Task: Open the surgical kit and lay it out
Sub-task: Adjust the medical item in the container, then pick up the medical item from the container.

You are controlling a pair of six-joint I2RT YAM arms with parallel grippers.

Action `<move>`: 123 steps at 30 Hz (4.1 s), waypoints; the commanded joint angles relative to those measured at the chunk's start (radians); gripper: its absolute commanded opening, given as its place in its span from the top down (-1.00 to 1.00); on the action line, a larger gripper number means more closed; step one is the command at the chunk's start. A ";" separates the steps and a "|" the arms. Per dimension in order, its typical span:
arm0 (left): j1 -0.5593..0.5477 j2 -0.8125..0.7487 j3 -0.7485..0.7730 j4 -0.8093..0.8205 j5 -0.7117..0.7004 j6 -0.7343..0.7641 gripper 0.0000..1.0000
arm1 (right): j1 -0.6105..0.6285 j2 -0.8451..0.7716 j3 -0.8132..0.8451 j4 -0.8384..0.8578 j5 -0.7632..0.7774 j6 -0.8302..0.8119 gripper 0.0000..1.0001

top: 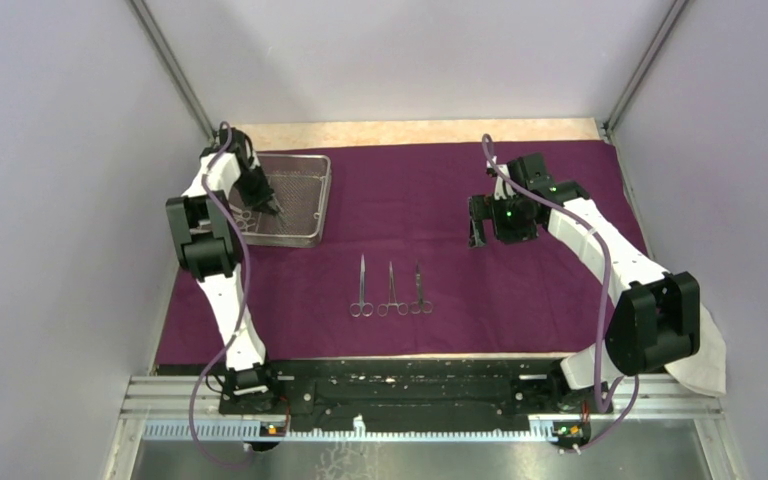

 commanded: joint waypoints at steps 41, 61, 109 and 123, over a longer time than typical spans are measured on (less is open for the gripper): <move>0.145 0.004 0.001 0.220 -0.438 -0.311 0.44 | -0.048 0.047 0.012 0.028 -0.040 0.020 -0.91; 0.125 0.104 0.066 0.069 -0.434 -0.378 0.66 | -0.050 0.041 0.018 0.023 -0.044 0.020 -0.89; 0.087 -0.291 -0.088 0.199 -0.021 -0.387 1.00 | 0.018 -0.063 0.018 0.038 -0.043 0.026 -0.89; 0.032 -0.628 -0.427 0.442 0.383 -0.439 1.00 | 0.033 -0.133 -0.021 0.077 -0.170 0.085 -0.89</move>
